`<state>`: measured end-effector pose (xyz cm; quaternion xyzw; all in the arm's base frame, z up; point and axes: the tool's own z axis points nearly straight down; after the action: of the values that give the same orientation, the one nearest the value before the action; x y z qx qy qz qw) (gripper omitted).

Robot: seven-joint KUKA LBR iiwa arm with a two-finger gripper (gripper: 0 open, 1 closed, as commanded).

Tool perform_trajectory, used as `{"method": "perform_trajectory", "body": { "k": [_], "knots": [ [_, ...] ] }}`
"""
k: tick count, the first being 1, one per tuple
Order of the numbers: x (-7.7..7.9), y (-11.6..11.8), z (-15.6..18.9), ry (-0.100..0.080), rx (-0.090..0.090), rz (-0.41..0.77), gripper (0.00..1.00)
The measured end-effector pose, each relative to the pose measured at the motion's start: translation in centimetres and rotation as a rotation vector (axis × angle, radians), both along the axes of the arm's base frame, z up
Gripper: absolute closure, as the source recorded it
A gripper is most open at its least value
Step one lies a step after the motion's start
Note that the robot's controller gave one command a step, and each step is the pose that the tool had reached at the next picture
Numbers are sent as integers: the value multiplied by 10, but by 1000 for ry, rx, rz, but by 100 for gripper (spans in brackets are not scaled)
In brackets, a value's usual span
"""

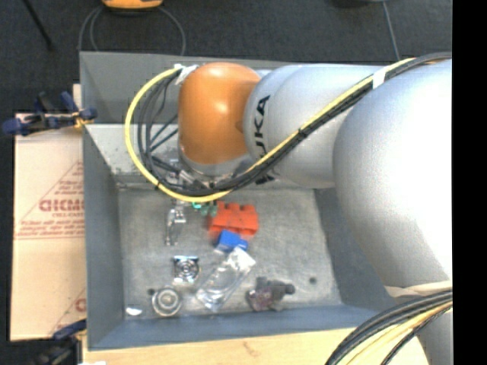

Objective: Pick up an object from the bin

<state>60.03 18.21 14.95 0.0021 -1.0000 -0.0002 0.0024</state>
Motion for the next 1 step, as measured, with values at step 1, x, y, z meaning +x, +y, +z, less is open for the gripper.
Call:
{"method": "perform_trajectory", "body": {
  "k": [1],
  "knots": [
    [-73,-61,-28,-9,0,53,0]
  ]
}}
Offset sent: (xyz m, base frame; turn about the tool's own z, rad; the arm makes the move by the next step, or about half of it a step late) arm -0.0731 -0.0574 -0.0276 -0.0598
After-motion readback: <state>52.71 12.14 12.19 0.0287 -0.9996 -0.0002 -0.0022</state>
